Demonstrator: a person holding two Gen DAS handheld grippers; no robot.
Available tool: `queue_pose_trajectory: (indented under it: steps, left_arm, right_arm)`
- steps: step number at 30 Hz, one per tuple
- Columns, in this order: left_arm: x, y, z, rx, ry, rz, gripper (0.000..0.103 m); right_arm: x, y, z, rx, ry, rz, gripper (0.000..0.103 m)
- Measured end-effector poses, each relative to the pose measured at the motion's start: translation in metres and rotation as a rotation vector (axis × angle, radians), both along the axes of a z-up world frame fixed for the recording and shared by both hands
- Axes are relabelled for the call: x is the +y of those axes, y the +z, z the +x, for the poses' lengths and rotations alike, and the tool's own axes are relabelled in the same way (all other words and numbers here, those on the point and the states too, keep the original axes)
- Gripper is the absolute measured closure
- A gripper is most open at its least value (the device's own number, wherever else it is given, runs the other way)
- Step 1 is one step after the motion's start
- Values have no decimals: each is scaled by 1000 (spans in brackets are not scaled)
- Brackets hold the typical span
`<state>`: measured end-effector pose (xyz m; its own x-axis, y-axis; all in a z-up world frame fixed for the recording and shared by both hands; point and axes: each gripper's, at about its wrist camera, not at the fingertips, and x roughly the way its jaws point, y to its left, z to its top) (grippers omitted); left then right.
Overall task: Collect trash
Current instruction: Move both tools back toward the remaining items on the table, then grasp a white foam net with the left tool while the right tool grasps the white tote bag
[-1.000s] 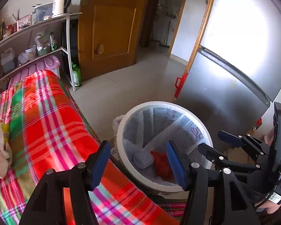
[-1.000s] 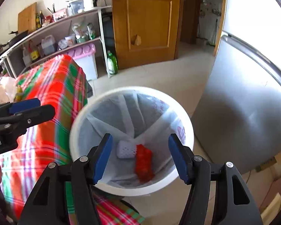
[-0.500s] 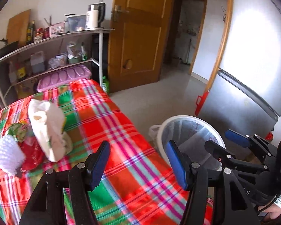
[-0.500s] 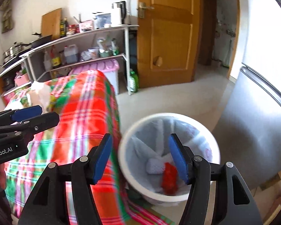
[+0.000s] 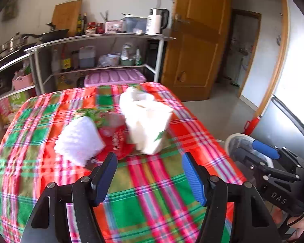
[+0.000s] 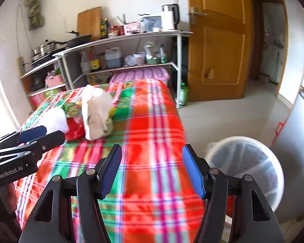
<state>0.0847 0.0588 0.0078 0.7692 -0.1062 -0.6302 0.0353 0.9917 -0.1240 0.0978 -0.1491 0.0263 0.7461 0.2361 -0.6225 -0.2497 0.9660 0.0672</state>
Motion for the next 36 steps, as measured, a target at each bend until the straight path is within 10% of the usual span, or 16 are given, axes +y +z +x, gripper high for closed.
queue_pose_trajectory:
  steps: [15, 36]
  left_arm:
    - [93, -13, 7, 20, 181, -29, 28]
    - [110, -36, 61, 91, 158, -39, 21]
  right_arm:
    - [77, -13, 34, -21, 138, -6, 41]
    - [117, -39, 80, 52, 176, -59, 38]
